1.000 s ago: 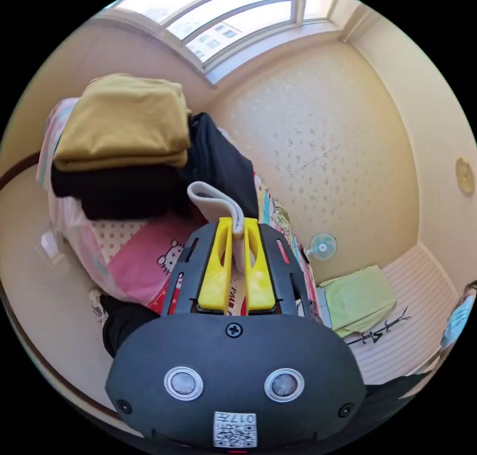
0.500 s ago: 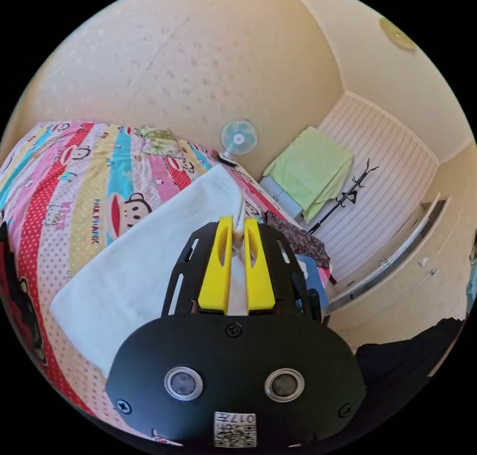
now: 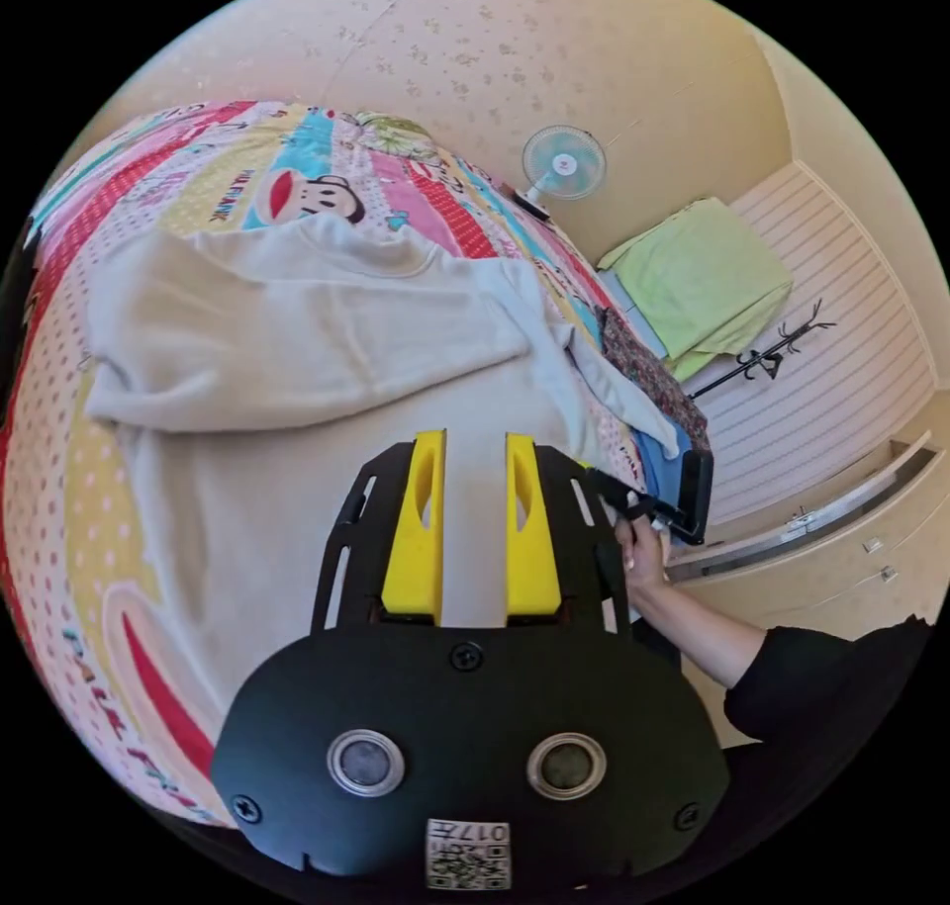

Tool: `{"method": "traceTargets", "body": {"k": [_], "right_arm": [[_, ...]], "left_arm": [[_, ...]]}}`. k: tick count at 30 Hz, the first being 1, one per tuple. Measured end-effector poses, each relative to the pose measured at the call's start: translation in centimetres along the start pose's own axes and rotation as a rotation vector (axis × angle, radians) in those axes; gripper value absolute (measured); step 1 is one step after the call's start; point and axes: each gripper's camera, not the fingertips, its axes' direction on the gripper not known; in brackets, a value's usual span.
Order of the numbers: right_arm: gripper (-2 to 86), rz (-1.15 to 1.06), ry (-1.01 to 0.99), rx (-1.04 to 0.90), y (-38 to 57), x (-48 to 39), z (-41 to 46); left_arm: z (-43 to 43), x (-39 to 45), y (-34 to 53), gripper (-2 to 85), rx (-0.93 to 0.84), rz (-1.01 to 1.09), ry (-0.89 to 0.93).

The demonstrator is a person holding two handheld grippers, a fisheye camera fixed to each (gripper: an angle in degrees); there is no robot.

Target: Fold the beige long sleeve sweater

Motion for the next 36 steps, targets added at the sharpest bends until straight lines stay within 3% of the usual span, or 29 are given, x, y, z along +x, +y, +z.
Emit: {"method": "traceTargets", "body": {"k": [4,8,17,21,24,28,30,31,34,36], "right_arm": [[0.2,-0.001,0.001,0.001,0.2,0.1,-0.1],[0.2,0.002,-0.001,-0.001,0.2,0.1,0.0],[0.6,0.038,0.012,-0.031,-0.1,-0.4,1.4],[1.6,-0.071,0.24,-0.099,0.2,-5.6,2.4],[3.6,-0.17,0.369,-0.099,1.6,-9.6,1.9],[9.1,-0.086,0.661,0.088,5.0,-11.7,-0.1],[10.8,-0.039,0.742,0.012,5.7,-10.2,1.2],[11.1,0.002,0.73,-0.093,5.7,-8.4,2.7],[9.6,0.049,0.624,-0.122,5.4,-7.4,2.6],[6.4,0.057,0.573,-0.204,4.7,-7.8,2.9]], "left_arm": [[-3.1,-2.4,4.7,8.8,0.022,-0.107,-0.206],[-2.9,-3.1,8.6,4.3,0.08,-0.156,-0.167],[-8.1,-4.4,13.6,5.3,0.198,-0.233,-0.068],[-9.7,-4.7,15.2,12.6,0.24,-0.239,-0.128],[-8.6,-4.9,15.7,13.5,0.197,-0.199,-0.158],[-7.7,-5.2,15.9,13.6,0.193,-0.187,-0.177],[-7.5,-5.0,15.3,12.7,0.149,-0.158,-0.222],[-7.5,-4.7,14.9,11.5,0.113,-0.12,-0.259],[-7.1,-3.5,13.5,3.1,-0.033,0.043,-0.208],[-7.7,-3.2,13.0,2.4,-0.095,0.093,-0.232]]}}
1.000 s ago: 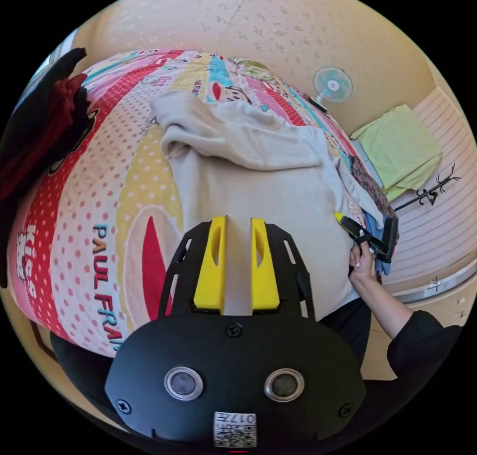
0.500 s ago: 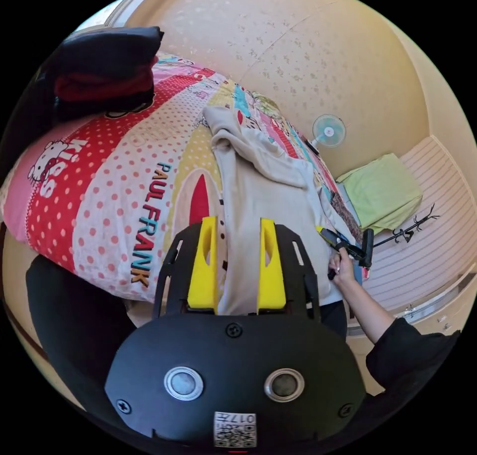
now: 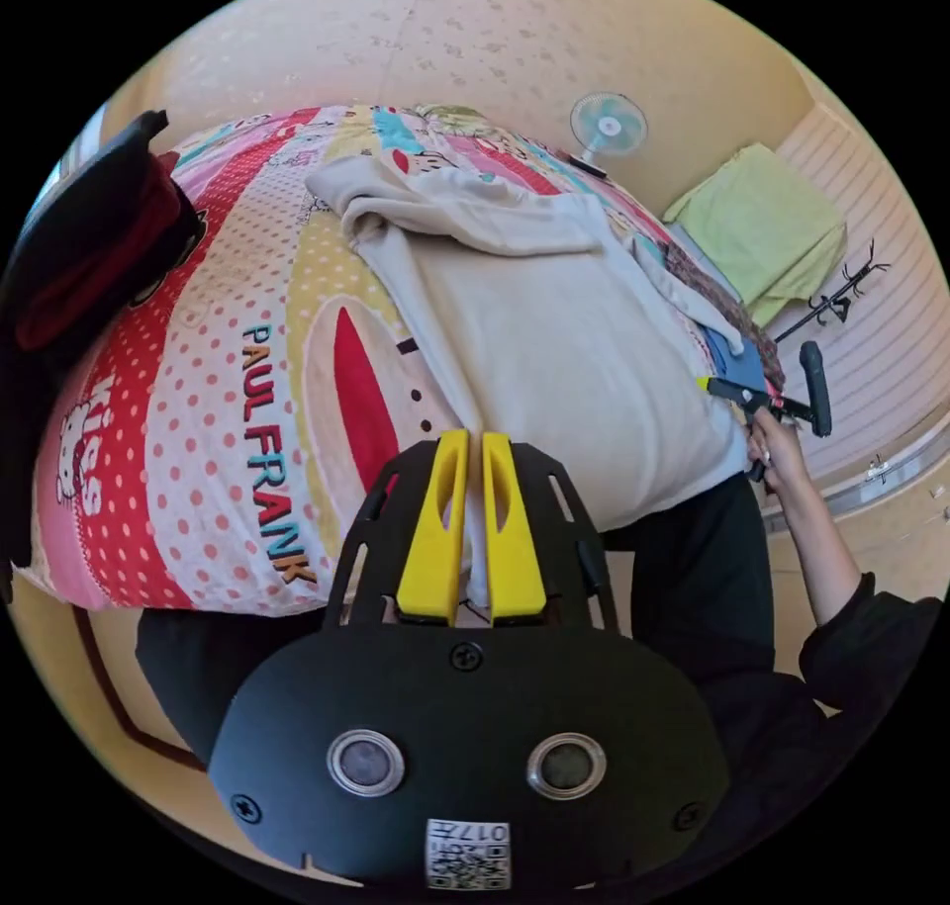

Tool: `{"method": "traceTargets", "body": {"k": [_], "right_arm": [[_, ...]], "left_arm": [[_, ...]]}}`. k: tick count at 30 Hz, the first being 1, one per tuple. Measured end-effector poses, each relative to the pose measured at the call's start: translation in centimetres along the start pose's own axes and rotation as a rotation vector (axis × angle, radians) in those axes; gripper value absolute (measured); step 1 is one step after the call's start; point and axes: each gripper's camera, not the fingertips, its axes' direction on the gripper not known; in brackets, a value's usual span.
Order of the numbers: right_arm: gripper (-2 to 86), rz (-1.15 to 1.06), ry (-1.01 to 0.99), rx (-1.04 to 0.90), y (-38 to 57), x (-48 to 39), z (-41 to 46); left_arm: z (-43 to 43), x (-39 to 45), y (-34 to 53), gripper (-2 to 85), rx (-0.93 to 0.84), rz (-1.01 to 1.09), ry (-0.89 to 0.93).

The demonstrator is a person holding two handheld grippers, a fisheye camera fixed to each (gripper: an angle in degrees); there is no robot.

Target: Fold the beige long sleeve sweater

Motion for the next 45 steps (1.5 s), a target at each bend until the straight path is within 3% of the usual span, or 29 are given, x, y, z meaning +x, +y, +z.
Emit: {"method": "traceTargets", "body": {"k": [2,6,12,17,21,25,29,33,39,42,45], "right_arm": [[4.7,-0.034,-0.011,-0.037,0.0,-1.1,-0.8],[3.9,-0.14,0.195,-0.032,3.5,-6.3,-3.4],[4.4,-0.054,0.171,-0.133,7.3,-8.4,-0.3],[7.1,-0.093,0.063,0.039,4.3,-10.6,-2.3],[9.5,-0.196,-0.044,0.113,-2.9,-14.2,-2.0],[10.7,-0.232,-0.034,0.095,-12.4,-16.9,2.5],[11.8,-0.188,0.099,0.037,-19.1,-17.8,8.5],[9.3,-0.156,0.142,-0.15,-21.9,-18.3,16.2],[4.7,-0.212,0.381,0.171,-20.6,-22.0,10.5],[5.6,-0.171,0.493,0.102,-22.1,-19.7,11.9],[9.3,-0.149,0.43,0.049,-22.9,-18.7,12.5]], "left_arm": [[-1.5,-1.2,-0.1,2.0,-0.108,0.016,0.068],[-4.8,-3.2,1.5,1.8,-0.221,-0.013,0.174],[-9.3,-5.5,2.9,3.8,-0.107,-0.152,-0.009],[-11.3,-8.6,0.0,7.9,0.136,-0.17,0.056],[-8.4,-11.4,-3.1,8.0,0.194,-0.147,0.12],[-3.6,-13.0,-1.2,8.0,0.245,-0.133,0.033],[-3.1,-14.0,-0.1,8.8,0.22,-0.109,0.079],[-3.6,-15.2,0.1,8.7,0.249,-0.121,0.103],[-5.1,-16.1,-0.3,9.5,0.354,-0.066,0.161],[-4.6,-15.0,-1.0,9.8,0.331,-0.013,0.138],[-3.9,-13.3,-1.9,9.8,0.289,0.047,0.07]]}}
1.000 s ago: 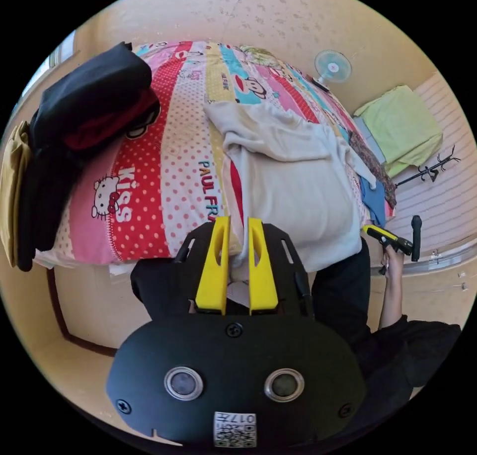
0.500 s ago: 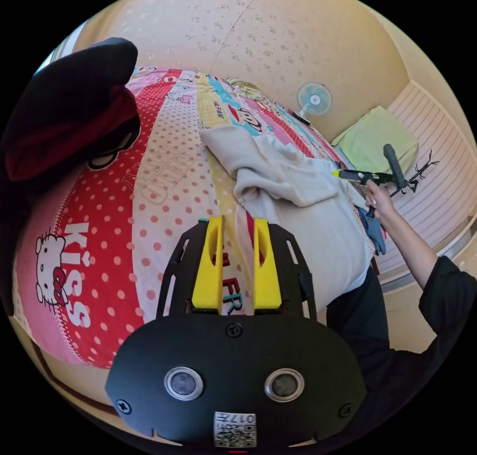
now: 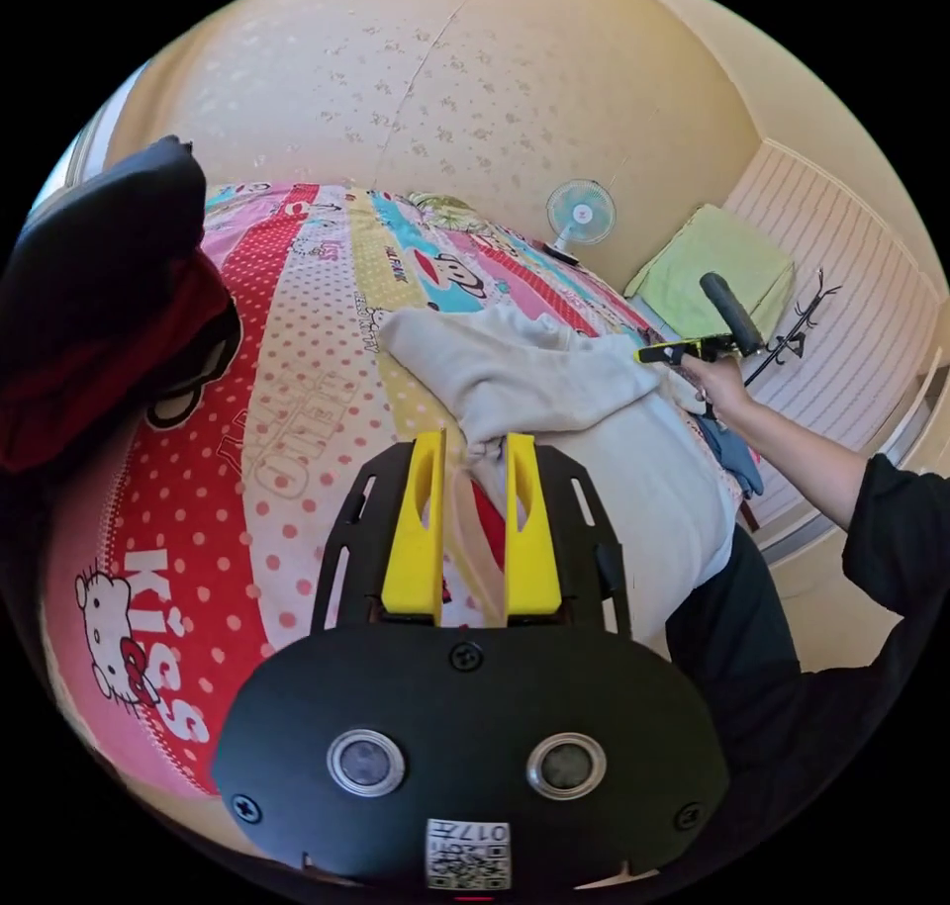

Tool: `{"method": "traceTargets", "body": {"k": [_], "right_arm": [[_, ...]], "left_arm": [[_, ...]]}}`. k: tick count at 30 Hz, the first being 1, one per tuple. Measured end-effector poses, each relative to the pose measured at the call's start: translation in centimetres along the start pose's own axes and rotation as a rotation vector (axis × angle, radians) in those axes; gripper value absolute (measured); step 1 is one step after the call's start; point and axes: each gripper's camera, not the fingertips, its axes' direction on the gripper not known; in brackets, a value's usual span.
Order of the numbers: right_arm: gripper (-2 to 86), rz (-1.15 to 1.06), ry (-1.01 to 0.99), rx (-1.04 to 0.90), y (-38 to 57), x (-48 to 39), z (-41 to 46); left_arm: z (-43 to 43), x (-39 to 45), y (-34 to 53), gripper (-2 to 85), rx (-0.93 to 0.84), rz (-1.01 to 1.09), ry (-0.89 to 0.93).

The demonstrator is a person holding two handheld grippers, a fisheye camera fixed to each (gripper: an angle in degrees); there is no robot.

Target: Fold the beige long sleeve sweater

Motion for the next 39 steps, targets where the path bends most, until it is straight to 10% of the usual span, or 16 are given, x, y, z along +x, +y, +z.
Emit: {"method": "traceTargets", "body": {"k": [9,20,28,39], "right_arm": [[11.9,-0.417,-0.842,0.162,-3.9,-13.5,-7.6],[2.2,-0.495,-0.63,-0.008,-7.3,-21.1,0.1],[6.4,-0.085,-0.846,0.172,2.0,3.7,-2.5],[11.3,0.992,-0.848,0.218,18.2,47.5,2.0]], "left_arm": [[2.3,1.6,-1.2,7.7,-0.094,0.063,-0.102],[0.9,-1.2,-0.9,4.1,-0.094,-0.104,-0.063],[1.3,-4.2,-0.9,7.9,-0.106,-0.187,0.153],[2.2,-1.3,-2.0,7.1,-0.121,-0.112,-0.036]]}}
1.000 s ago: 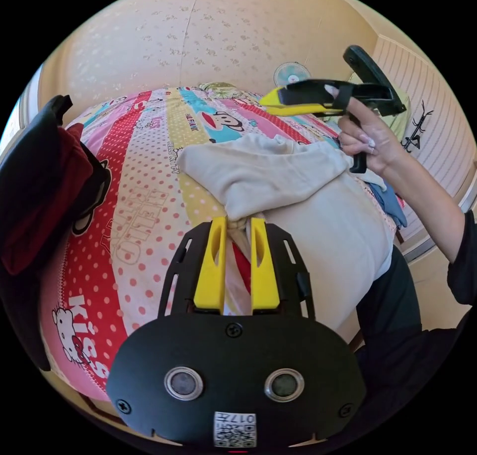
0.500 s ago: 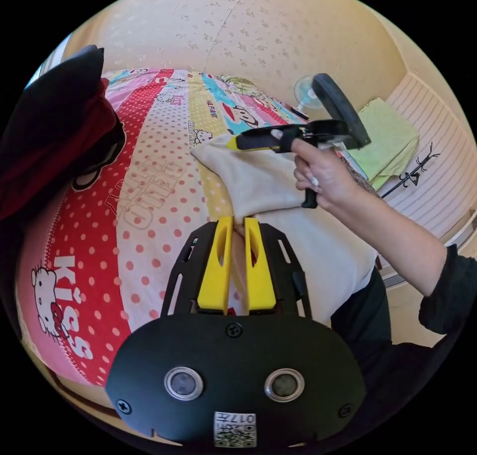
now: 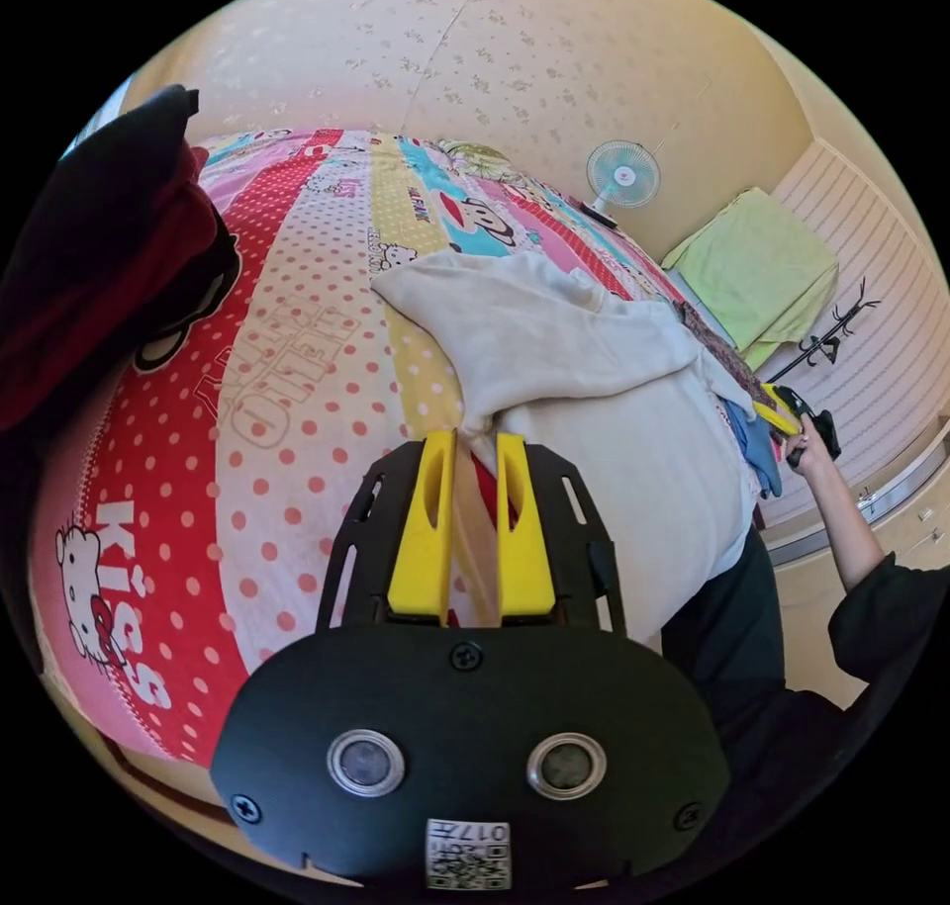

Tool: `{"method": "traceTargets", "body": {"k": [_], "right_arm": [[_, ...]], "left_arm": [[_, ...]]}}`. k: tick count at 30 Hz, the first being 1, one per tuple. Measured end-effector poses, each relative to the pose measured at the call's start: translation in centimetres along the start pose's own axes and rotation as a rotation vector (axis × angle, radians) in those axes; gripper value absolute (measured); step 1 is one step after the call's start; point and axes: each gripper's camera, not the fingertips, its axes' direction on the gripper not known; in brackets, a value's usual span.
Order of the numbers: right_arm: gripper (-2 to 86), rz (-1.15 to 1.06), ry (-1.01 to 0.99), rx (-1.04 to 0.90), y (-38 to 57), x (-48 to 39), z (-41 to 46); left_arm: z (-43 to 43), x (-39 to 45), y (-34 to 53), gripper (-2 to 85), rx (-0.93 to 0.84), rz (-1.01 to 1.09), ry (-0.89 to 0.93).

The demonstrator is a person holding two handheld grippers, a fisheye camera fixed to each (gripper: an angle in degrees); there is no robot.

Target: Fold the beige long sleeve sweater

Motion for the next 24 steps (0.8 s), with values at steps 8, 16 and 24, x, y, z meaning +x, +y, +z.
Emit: {"method": "traceTargets", "body": {"k": [8,16,24], "right_arm": [[12.3,0.151,-0.138,0.105,-2.2,5.9,-1.3],[4.0,-0.07,-0.231,0.308,-3.5,-5.0,-5.2],[3.4,-0.708,-0.419,0.12,7.5,-31.9,0.6]], "left_arm": [[0.5,0.3,-0.3,7.1,0.01,-0.006,-0.015],[0.8,-0.1,-0.8,7.1,0.008,-0.024,0.014],[0.9,-0.6,-1.2,7.0,0.008,-0.031,0.051]]}}
